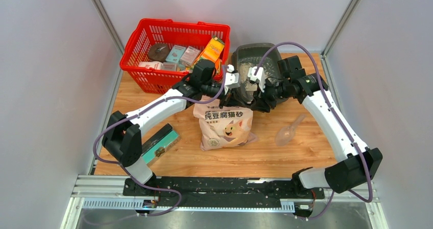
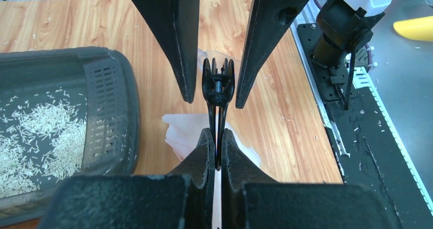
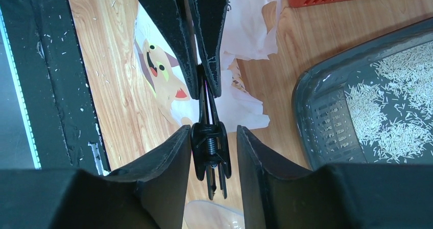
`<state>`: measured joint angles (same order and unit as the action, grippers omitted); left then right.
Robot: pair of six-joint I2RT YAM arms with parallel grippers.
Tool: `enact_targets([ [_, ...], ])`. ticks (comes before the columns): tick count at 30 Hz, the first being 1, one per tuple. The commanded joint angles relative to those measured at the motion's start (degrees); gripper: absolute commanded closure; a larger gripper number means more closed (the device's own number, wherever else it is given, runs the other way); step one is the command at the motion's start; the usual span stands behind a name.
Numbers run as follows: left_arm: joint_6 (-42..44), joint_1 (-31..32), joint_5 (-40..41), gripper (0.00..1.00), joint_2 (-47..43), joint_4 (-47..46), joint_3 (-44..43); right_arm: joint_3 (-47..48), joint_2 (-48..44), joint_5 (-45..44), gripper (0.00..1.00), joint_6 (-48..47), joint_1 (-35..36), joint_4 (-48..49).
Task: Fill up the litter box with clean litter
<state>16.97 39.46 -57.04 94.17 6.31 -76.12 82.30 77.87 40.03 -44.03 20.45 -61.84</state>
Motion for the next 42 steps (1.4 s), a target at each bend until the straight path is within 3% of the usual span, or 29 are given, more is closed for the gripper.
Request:
enact_targets([
  [1, -0.71, 0.35, -1.68, 1.0, -0.48, -2.44, -3.07, -0.39, -0.17, 1.37, 0.6, 0.61, 0.21, 1.46],
  [5, -1.24, 0.44, -1.68, 1.0, -0.3, -2.7, -3.25, -0.48, -0.08, 1.45, 0.72, 0.44, 0.21, 1.55],
  [6, -1.24, 0.35, -1.5, 0.95, -0.22, -2.44, -3.25, -0.39, 0.09, 1.45, 0.83, 0.35, 0.12, 1.2],
  [8, -1.41, 0.35, -0.71, 0.79, -0.3, -2.09, -3.43, -0.3, -0.08, 1.72, 0.93, -0.09, 0.21, 1.02],
  [9, -1.33, 0.35, -0.45, 0.65, -0.39, -2.09, -3.25, -0.21, -0.17, 1.72, 0.97, -0.09, 0.12, 1.2],
  [13, -0.01, 0.44, 0.34, 0.5, -0.92, -0.34, -3.07, 0.23, -0.17, 1.45, 1.0, 0.09, 0.21, 0.94],
  [19, 4.12, -0.96, 1.84, 0.46, -2.67, 4.94, -2.72, 4.95, 0.97, 0.49, 1.0, -3.07, -1.11, -3.53],
  [25, 9.39, -1.58, 0.0, 0.45, -2.15, 9.86, -2.28, 9.54, 4.4, -0.3, 1.0, -13.26, -4.1, -10.57],
  [42, 14.31, 0.44, -0.97, 0.46, 1.54, 12.05, -3.25, 5.68, 8.44, 0.66, 1.0, -14.33, -3.92, -14.09],
])
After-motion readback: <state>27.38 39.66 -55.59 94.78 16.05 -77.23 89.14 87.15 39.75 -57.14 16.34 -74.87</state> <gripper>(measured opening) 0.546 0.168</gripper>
